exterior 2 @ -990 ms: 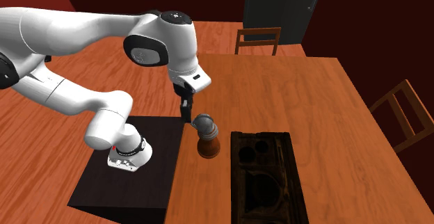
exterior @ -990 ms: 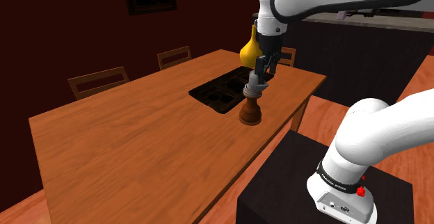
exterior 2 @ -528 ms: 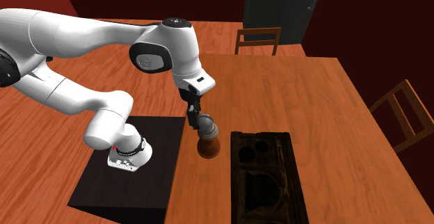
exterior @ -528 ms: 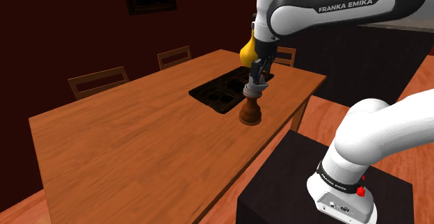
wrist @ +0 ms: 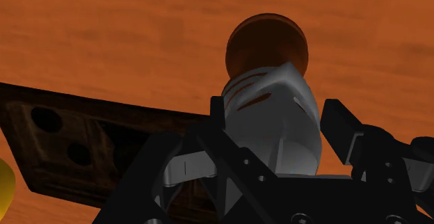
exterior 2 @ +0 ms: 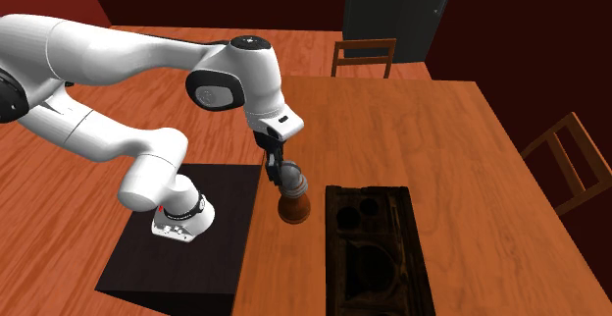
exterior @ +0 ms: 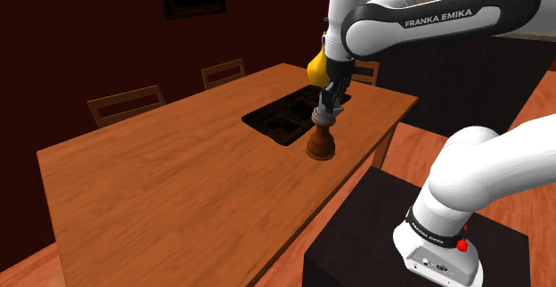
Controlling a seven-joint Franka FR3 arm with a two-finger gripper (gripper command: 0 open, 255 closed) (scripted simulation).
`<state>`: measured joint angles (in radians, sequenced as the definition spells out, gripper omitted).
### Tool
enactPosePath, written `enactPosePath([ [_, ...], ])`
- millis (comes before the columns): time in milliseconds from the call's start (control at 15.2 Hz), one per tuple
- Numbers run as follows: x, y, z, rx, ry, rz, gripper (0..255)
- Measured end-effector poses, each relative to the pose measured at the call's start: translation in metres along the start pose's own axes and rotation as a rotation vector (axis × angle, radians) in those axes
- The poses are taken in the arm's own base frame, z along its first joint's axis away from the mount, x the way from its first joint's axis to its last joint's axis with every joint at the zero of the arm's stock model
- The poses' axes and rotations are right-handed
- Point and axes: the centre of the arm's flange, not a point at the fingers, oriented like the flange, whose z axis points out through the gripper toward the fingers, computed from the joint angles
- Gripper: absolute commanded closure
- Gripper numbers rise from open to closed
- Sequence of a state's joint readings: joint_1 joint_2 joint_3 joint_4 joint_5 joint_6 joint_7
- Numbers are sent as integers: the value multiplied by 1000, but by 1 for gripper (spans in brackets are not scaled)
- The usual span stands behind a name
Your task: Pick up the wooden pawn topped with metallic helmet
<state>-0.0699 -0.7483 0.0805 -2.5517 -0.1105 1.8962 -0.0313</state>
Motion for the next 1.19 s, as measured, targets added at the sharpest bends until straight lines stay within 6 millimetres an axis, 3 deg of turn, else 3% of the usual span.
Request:
enactPosePath([
  [462, 0, 0, -2, 0, -1, 0, 255],
  [1188, 4, 7, -56, 1, -3, 0, 255],
])
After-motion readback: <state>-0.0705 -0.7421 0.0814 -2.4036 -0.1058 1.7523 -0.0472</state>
